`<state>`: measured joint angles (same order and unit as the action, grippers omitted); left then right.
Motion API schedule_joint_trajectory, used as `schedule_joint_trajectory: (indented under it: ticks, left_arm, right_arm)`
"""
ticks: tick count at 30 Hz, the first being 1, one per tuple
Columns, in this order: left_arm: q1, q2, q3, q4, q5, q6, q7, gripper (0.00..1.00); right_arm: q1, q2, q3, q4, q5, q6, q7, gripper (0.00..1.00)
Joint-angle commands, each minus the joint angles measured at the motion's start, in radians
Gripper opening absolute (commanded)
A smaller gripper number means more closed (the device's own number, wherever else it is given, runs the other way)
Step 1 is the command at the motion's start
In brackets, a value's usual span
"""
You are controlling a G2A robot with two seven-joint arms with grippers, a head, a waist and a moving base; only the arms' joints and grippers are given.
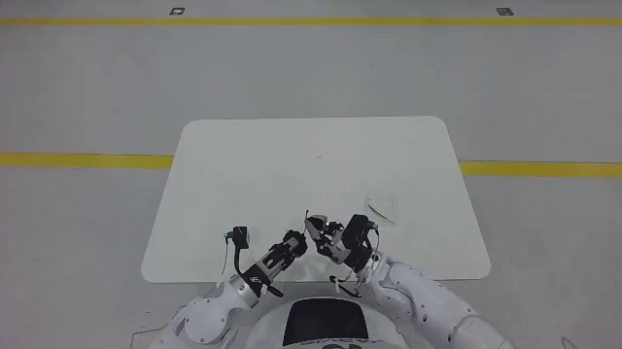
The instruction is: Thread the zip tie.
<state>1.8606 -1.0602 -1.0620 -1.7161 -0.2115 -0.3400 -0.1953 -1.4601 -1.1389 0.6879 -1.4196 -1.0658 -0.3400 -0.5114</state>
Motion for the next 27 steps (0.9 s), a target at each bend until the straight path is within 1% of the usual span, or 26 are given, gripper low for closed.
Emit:
schedule_joint_trajectory:
  ticks: [1, 2, 3, 6, 9, 14, 17, 25, 26, 27]
  left_arm:
    - [0.0, 0.0, 0.0, 0.0, 0.0, 0.0, 0.0, 0.0]
    - [0.0, 0.0, 0.0, 0.0, 0.0, 0.0, 0.0, 0.0]
    - [0.0, 0.0, 0.0, 0.0, 0.0, 0.0, 0.0, 0.0]
    - [0.0, 0.0, 0.0, 0.0, 0.0, 0.0, 0.0, 0.0]
    - [0.0, 0.0, 0.0, 0.0, 0.0, 0.0, 0.0, 0.0]
    - [0.0, 0.0, 0.0, 0.0, 0.0, 0.0, 0.0, 0.0]
    - [0.0, 0.0, 0.0, 0.0, 0.0, 0.0, 0.0, 0.0]
    - [0.0, 0.0, 0.0, 0.0, 0.0, 0.0, 0.0, 0.0]
    - [0.0, 0.0, 0.0, 0.0, 0.0, 0.0, 0.0, 0.0]
    - [-0.001, 0.0, 0.001, 0.001, -0.001, 0.002, 0.001, 0.0]
  right_arm:
    - [0.002, 0.001, -0.002, 0.002, 0.0, 0.0, -0.003, 0.0]
    - [0.002, 0.002, -0.003, 0.002, -0.001, 0.0, -0.005, 0.47]
    - [0.002, 0.004, -0.003, 0.001, -0.009, 0.0, -0.006, 1.0]
    - [-0.004, 0.009, 0.002, -0.008, -0.025, 0.0, -0.013, 1.0]
    - [-0.018, 0.02, 0.022, -0.022, -0.054, 0.0, -0.029, 1.0]
    - [-0.066, 0.048, 0.075, -0.063, -0.084, 0.0, -0.06, 1.0]
    - [-0.081, 0.067, 0.074, -0.088, -0.079, 0.0, -0.055, 1.0]
    - [-0.081, 0.067, 0.074, -0.088, -0.079, 0.0, -0.055, 1.0]
    - [-0.082, 0.067, 0.074, -0.09, -0.071, 0.0, -0.055, 1.0]
    - [-0.085, 0.066, 0.073, -0.096, -0.021, 0.0, -0.058, 1.0]
